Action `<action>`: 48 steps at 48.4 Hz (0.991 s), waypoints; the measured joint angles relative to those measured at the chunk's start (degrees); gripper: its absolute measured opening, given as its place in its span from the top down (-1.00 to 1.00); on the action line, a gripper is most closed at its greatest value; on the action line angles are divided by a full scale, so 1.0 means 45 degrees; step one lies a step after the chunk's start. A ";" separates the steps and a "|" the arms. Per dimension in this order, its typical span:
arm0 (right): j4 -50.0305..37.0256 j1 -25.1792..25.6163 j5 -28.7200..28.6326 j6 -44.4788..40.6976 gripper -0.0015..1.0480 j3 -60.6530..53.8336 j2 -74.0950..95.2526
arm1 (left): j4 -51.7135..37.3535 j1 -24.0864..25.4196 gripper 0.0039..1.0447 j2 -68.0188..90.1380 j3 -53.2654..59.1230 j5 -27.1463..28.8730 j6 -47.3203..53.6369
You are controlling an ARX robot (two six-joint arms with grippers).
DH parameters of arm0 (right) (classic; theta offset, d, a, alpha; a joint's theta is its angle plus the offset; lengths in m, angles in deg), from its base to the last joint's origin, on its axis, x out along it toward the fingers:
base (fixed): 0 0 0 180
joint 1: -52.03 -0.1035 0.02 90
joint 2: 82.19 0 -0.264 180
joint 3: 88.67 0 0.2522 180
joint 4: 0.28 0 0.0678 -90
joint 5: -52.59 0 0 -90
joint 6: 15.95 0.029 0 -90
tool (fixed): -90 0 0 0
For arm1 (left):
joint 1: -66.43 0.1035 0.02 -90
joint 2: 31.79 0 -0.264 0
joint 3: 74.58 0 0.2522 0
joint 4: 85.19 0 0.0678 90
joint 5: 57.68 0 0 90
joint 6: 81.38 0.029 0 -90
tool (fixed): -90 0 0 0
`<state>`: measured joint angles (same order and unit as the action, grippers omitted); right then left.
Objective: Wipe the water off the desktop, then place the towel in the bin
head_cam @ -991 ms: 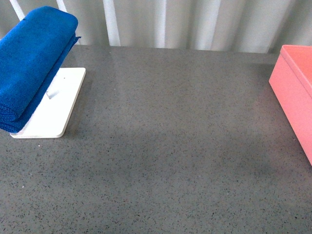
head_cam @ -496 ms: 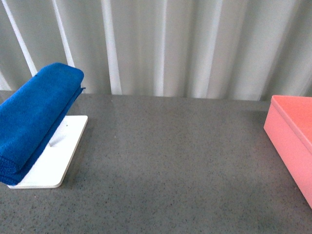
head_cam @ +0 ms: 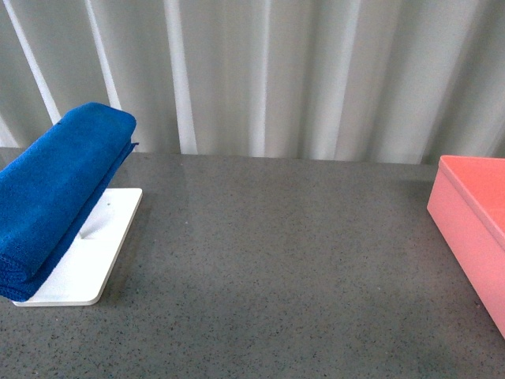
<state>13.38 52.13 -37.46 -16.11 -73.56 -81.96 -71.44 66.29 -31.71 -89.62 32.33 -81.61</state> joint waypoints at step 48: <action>0.0000 0.0000 0.0000 0.0000 -0.86 0.0000 0.0000 | 0.2633 0.0821 -0.88 2.3523 -1.7743 -0.1195 0.0981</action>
<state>13.38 52.13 -37.46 -16.11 -73.56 -81.96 -59.59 69.98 74.14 -169.46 26.95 -77.19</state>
